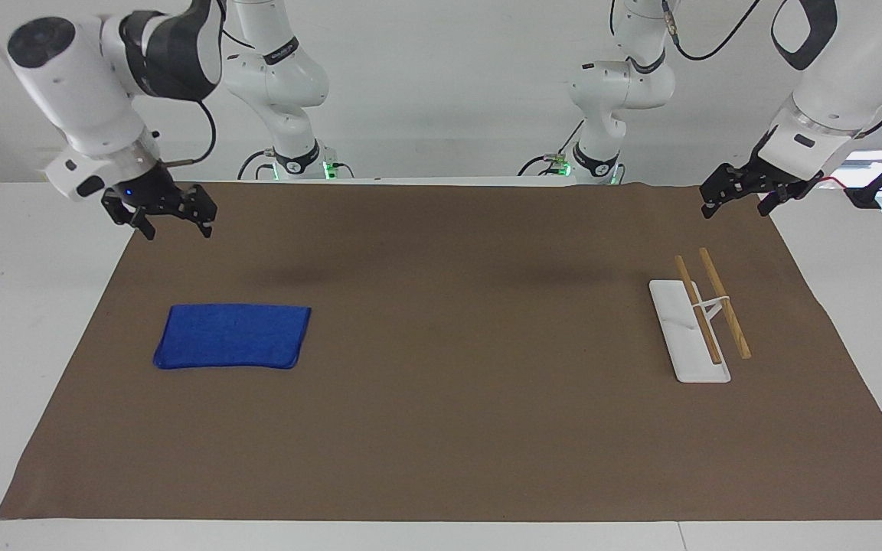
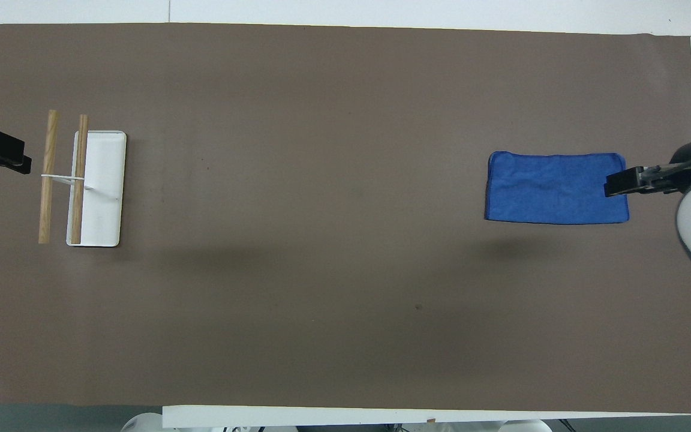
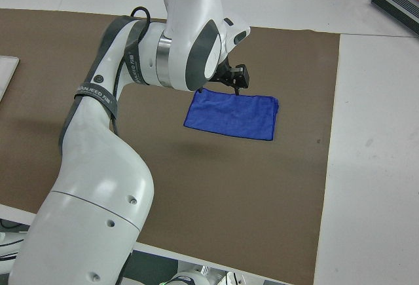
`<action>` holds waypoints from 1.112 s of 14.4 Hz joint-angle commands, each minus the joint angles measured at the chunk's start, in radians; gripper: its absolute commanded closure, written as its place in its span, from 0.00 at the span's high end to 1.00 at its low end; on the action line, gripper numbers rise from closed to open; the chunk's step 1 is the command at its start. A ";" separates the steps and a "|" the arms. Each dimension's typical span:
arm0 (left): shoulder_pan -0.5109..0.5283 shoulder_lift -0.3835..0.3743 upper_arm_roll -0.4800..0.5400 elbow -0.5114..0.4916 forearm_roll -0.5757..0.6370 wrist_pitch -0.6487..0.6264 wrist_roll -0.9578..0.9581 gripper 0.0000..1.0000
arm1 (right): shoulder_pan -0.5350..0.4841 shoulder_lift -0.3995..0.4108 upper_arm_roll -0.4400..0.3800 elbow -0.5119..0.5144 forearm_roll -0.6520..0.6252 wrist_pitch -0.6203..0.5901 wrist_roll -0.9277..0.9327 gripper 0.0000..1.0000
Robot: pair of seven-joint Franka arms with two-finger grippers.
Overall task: Right arm passes towel to left arm to hang
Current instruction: 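Reach the right gripper to the blue towel's edge nearest it, then close the right gripper on the blue towel edge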
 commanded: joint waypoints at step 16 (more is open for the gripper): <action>0.000 -0.025 0.001 -0.027 0.013 0.001 0.002 1.00 | 0.005 0.261 0.001 -0.184 0.007 0.513 0.047 0.90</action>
